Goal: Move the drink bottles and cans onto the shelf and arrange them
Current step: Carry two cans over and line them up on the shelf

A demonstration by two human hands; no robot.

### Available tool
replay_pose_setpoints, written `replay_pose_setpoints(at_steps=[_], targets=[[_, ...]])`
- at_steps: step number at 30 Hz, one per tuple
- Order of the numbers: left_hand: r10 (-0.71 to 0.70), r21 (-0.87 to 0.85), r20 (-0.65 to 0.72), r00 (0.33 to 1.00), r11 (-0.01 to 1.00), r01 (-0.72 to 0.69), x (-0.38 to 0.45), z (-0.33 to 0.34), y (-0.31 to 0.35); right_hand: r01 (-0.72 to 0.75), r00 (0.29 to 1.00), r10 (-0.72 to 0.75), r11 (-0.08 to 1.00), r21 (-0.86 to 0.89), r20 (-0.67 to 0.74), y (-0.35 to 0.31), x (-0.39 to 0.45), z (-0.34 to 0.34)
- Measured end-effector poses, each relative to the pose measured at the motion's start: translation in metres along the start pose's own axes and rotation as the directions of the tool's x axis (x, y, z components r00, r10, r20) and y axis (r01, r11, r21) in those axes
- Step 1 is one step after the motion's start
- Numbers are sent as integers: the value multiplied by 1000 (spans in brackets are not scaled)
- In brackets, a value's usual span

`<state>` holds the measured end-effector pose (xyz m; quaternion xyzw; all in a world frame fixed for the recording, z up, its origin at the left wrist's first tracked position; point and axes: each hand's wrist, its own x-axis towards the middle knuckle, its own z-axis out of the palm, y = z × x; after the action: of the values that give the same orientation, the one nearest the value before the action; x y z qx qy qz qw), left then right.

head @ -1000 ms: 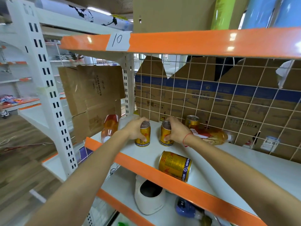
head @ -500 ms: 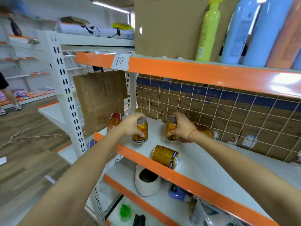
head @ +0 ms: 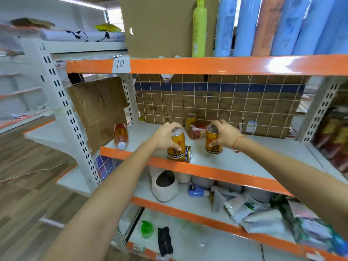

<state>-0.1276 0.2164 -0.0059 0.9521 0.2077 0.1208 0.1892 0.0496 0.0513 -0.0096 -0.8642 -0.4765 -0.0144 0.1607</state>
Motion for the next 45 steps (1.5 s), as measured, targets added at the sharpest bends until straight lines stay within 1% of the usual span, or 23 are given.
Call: replay_pose_setpoints(at_steps=[4, 8, 12, 15, 21, 26, 34, 42, 45], targets=[[67, -39, 37, 997, 997, -66, -14, 24, 23, -97, 995, 97, 995, 35, 5, 18, -45, -1], [149, -43, 124, 981, 989, -144, -17, 42, 50, -201, 980, 200, 978, 48, 12, 38, -90, -9], [224, -51, 147, 964, 974, -219, -13, 57, 88, -287, 957, 289, 955, 78, -26, 63, -132, -22], [277, -67, 187, 943, 961, -269, -12, 75, 121, -354, 934, 356, 934, 55, -35, 84, -163, -37], [376, -107, 266, 887, 926, -361, -4, 116, 192, -447, 891, 450, 892, 65, -62, 133, -228, -63], [459, -126, 305, 834, 888, -442, 8, 152, 266, -534, 842, 534, 845, 25, -81, 180, -283, -83], [599, -174, 311, 738, 799, -575, 5, 216, 412, -656, 752, 649, 755, -28, -117, 274, -381, -131], [663, -236, 333, 671, 747, -621, -6, 272, 546, -731, 677, 716, 680, -47, -170, 361, -480, -178], [677, -246, 326, 660, 735, -632, -12, 289, 586, -750, 655, 731, 660, -43, -190, 387, -509, -192]])
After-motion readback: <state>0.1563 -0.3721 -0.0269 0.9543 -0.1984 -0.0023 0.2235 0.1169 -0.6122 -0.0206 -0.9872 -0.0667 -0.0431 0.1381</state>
